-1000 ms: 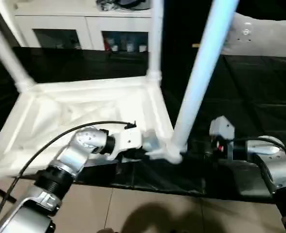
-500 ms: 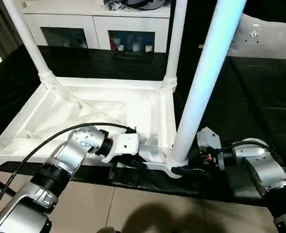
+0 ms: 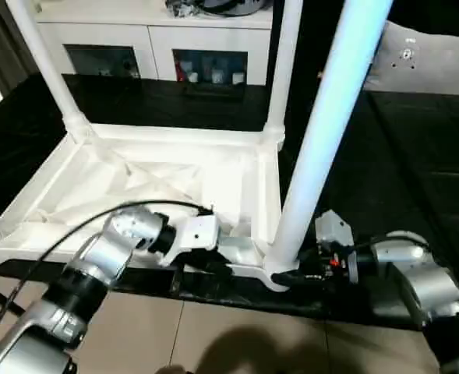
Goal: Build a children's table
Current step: Rotate leg to tighten
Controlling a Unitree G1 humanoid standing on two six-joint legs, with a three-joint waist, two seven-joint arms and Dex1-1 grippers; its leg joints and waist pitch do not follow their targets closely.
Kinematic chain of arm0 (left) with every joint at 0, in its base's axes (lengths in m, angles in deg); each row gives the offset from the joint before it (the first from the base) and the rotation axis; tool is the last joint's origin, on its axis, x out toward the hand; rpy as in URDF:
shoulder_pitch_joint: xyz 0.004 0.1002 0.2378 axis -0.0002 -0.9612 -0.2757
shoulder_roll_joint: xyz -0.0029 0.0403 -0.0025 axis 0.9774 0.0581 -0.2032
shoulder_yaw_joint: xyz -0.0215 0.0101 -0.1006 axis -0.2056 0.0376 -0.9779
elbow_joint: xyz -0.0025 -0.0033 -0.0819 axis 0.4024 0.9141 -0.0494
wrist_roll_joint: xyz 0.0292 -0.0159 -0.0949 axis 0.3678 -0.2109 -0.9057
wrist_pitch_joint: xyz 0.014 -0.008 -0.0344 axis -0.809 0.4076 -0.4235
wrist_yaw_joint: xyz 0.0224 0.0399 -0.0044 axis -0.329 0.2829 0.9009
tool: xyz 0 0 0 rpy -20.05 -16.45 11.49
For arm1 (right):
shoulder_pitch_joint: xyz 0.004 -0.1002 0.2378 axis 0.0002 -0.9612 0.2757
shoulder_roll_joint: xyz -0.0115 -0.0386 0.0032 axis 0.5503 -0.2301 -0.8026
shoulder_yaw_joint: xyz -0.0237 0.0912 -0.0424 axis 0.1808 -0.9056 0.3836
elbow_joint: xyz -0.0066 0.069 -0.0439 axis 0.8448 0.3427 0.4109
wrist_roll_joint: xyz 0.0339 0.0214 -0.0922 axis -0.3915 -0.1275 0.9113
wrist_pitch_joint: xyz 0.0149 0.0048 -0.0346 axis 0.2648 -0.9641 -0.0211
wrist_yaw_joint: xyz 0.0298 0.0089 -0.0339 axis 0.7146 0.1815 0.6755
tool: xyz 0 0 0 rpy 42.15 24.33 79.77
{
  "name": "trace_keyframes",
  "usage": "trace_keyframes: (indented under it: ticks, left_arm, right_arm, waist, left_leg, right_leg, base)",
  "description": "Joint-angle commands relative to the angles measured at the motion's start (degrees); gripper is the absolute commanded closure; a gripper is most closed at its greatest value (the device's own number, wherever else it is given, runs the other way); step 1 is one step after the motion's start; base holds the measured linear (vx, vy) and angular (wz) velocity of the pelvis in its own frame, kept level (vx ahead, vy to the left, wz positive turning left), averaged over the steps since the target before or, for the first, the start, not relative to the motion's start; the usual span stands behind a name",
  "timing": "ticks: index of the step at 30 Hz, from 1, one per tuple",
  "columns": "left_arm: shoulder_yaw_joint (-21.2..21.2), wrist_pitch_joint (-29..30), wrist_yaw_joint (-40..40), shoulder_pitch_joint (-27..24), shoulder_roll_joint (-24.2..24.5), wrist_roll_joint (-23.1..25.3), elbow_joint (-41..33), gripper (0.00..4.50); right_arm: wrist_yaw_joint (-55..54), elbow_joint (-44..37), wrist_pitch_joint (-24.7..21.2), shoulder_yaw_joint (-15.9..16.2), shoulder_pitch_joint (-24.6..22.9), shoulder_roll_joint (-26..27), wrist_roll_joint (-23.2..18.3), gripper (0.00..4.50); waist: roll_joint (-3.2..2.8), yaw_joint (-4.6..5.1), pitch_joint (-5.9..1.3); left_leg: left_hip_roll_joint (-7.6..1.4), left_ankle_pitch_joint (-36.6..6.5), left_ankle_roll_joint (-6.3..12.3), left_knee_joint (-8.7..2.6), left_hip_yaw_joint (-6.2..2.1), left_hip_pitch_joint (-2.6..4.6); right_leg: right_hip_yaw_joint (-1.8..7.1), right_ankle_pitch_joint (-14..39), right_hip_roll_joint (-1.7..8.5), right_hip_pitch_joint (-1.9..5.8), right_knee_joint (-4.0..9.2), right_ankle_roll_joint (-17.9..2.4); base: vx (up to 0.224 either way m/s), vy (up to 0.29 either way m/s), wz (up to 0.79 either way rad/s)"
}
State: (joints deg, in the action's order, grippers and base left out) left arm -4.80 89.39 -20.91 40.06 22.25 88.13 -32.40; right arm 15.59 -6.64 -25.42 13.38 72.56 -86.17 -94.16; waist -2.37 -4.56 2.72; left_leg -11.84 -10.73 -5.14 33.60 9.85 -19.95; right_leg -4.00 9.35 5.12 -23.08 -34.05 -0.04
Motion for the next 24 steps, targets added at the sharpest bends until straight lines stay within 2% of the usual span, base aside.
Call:
trace_keyframes:
  ticks: [1,2,3,4,5,6,7,8,9,10,11,12,13,14,15,16,18,19,20,22,24]
  left_arm:
    - [2.9,4.1,4.2,-1.4,-5.0,-0.4,-2.8,4.50]
    - [2.5,6.2,6.3,-1.6,-6.0,-0.1,-3.7,4.50]
    - [2.3,8.2,8.5,-1.8,-7.2,0.2,-4.6,4.50]
    - [2.0,10.4,10.4,-2.1,-8.4,0.5,-5.6,4.50]
    - [1.5,13.4,15.2,-1.9,-11.6,1.8,-6.5,4.50]
    - [1.4,15.0,17.8,-1.7,-13.4,2.5,-6.8,4.50]
    - [1.3,15.3,18.5,-1.6,-13.9,2.7,-6.8,4.50]
    - [0.9,16.9,22.8,-1.0,-16.8,4.0,-6.4,4.50]
    - [0.8,17.4,24.4,-0.7,-17.8,4.5,-6.2,4.50]
    - [0.6,17.0,27.1,-0.1,-19.3,5.5,-5.4,4.50]
    - [0.5,16.7,29.8,0.6,-20.6,6.7,-4.6,4.50]
    - [0.5,16.7,30.1,0.6,-20.7,6.7,-4.6,4.50]
    - [0.6,16.7,31.0,0.8,-21.2,7.1,-4.4,4.50]
    - [0.7,17.1,31.6,0.8,-21.5,7.4,-4.6,4.50]
    - [0.7,17.5,31.8,0.6,-21.5,7.7,-4.8,4.50]
    - [0.6,17.9,32.0,0.4,-21.3,8.1,-5.1,4.50]
    - [0.8,17.4,32.0,0.2,-20.1,9.1,-4.8,4.50]
    - [1.0,16.9,32.0,0.1,-19.4,9.7,-4.4,4.50]
    - [1.2,16.1,32.3,0.2,-18.1,10.8,-3.4,4.50]
    - [1.2,15.8,32.5,0.2,-17.8,11.1,-3.0,4.50]
    - [0.7,14.4,31.7,0.6,-16.1,11.3,-1.3,4.50]
  right_arm:
    - [-7.5,0.6,-3.3,0.8,1.5,5.2,-0.5,1.77]
    - [-11.0,1.6,-4.4,0.1,2.2,7.1,-0.2,1.77]
    - [-15.3,3.3,-4.6,-0.9,3.3,9.3,0.4,1.77]
    - [-19.2,4.7,-5.2,-1.8,4.3,11.3,0.8,1.77]
    - [-26.0,7.8,-5.8,-3.3,6.5,15.0,1.5,1.77]
    - [-29.8,9.6,-6.0,-4.0,7.8,16.7,2.3,1.77]
    - [-30.8,10.1,-6.0,-4.1,8.2,17.0,2.5,1.77]
    - [-36.4,13.1,-6.1,-4.6,10.1,19.0,4.2,1.77]
    - [-38.3,14.2,-6.2,-4.8,10.7,19.6,5.0,1.77]
    - [-41.3,16.1,-5.6,-5.3,11.7,20.3,5.7,1.77]
    - [-43.9,17.8,-5.1,-6.1,12.4,21.2,6.0,1.77]
    - [-44.0,17.9,-5.2,-6.1,12.5,21.3,5.9,1.77]
    - [-43.5,17.9,-4.7,-6.3,12.4,21.4,5.7,1.77]
    - [-42.9,17.9,-4.2,-6.5,12.4,21.5,5.8,1.77]
    - [-42.4,17.7,-3.7,-6.9,12.2,21.6,5.6,1.21]
    - [-41.7,17.4,-2.9,-7.5,11.9,21.5,5.3,1.21]
    - [-40.7,16.7,-1.8,-8.2,11.2,20.8,5.0,1.01]
    - [-40.1,16.2,-1.4,-8.3,10.8,20.3,4.9,0.85]
    - [-38.8,15.3,-0.4,-8.5,9.8,19.0,4.5,0.71]
    - [-38.2,14.9,0.0,-8.3,9.4,18.4,4.4,0.62]
    - [-34.9,13.2,2.1,-8.5,7.2,14.8,4.0,0.27]
  waist:
    - [0.84,0.65,-2.66]
    - [0.85,0.90,-2.69]
    - [0.89,1.57,-2.62]
    - [0.69,2.47,-2.41]
    - [0.73,3.64,-2.37]
    - [1.18,4.10,-2.36]
    - [0.79,5.09,-2.30]
    - [0.34,5.36,-2.54]
    - [0.20,6.55,-2.65]
    - [0.13,6.67,-2.61]
    - [-0.01,7.20,-2.80]
    - [0.04,7.22,-2.93]
    - [0.89,7.26,-2.90]
    - [0.71,6.99,-2.78]
    - [0.68,6.96,-2.78]
    - [0.77,6.98,-2.73]
    - [0.62,6.85,-2.82]
    - [0.66,6.65,-2.84]
    - [0.45,6.39,-2.87]
    - [0.46,5.95,-2.99]
    - [0.44,5.36,-3.08]
  left_leg:
    - [-0.49,-19.1,1.76,-4.28,-0.06,-0.01]
    - [-0.43,-19.4,1.43,-4.26,-0.14,0.03]
    - [-0.31,-20.1,0.90,-4.23,-0.31,0.07]
    - [-0.16,-21.1,0.28,-4.35,-0.71,-0.14]
    - [0.00,-22.8,-0.10,-4.26,-1.02,-0.38]
    - [0.06,-23.3,-0.09,-4.14,-0.98,-0.38]
    - [0.27,-24.8,-0.11,-3.90,-1.25,-0.14]
    - [0.18,-25.4,-0.04,-3.89,-1.42,0.09]
    - [-0.21,-26.0,0.79,-4.49,-1.98,-1.06]
    - [-0.35,-27.2,1.02,-4.60,-2.01,-0.80]
    - [-0.25,-28.3,1.34,-4.30,-2.01,-0.13]
    - [-0.24,-28.0,1.57,-4.27,-2.03,0.09]
    - [-0.16,-27.0,2.59,-4.32,-1.71,-0.21]
    - [-0.05,-26.7,3.08,-4.22,-1.57,-0.04]
    - [-0.04,-26.5,3.25,-4.19,-1.49,-0.06]
    - [-0.15,-26.1,3.42,-4.30,-1.52,-0.32]
    - [-0.23,-25.5,3.48,-4.36,-1.49,-0.37]
    - [-0.35,-25.0,3.60,-4.43,-1.47,-0.39]
    - [-0.42,-24.9,3.68,-4.44,-1.38,-0.26]
    - [-0.54,-23.6,3.80,-4.62,-1.36,-0.61]
    - [-0.59,-22.9,3.88,-4.55,-1.22,-0.51]
  right_leg:
    - [1.57,31.7,2.41,2.23,5.64,-7.8]
    - [1.55,33.2,2.44,2.20,5.76,-7.0]
    - [1.36,35.5,2.45,1.93,6.06,-5.9]
    - [0.90,37.7,2.44,1.93,6.36,-4.8]
    - [0.37,39.5,2.39,2.04,6.59,-3.6]
    - [0.14,40.3,2.32,1.90,6.96,-3.1]
    - [-0.66,41.5,2.36,1.84,7.57,-2.3]
    - [-0.91,40.8,2.48,2.03,7.60,-2.4]
    - [-1.68,36.6,2.63,3.22,7.50,-3.1]
    - [-1.93,36.3,2.54,3.00,7.86,-3.1]
    - [-2.03,34.4,2.73,2.60,8.33,-4.0]
    - [-2.03,32.5,2.84,2.67,8.32,-4.9]
    - [-1.96,31.0,2.73,2.73,8.35,-5.7]
    - [-1.95,32.0,2.84,2.47,8.36,-5.8]
    - [-1.89,32.2,2.90,2.44,8.37,-5.8]
    - [-1.88,32.1,2.95,2.59,8.30,-5.8]
    - [-1.71,31.1,2.97,2.60,8.14,-6.2]
    - [-1.55,30.2,3.03,2.60,7.99,-6.6]
    - [-1.38,29.4,2.95,2.52,7.95,-6.8]
    - [-1.15,27.4,2.95,2.81,7.51,-7.6]
    - [-1.00,26.4,2.95,2.83,7.40,-7.7]
  base:
    - [0.000,0.000,0.00]
    - [0.000,0.000,0.00]
    - [0.000,0.000,0.00]
    - [-0.050,0.010,-0.10]
    - [-0.050,0.010,-0.10]
    - [-0.055,0.024,-0.14]
    - [0.000,0.000,0.00]
    - [0.000,0.000,0.00]
    - [0.000,0.000,0.00]
    - [0.000,0.000,0.00]
    - [0.000,0.000,0.00]
    - [0.000,0.000,0.00]
    - [0.000,0.000,0.00]
    - [0.000,0.000,0.00]
    - [0.000,0.000,0.00]
    - [0.000,0.000,0.00]
    - [0.000,0.000,0.00]
    - [0.000,0.000,0.00]
    - [0.000,0.000,0.00]
    - [0.000,0.000,0.00]
    - [0.000,0.000,0.00]
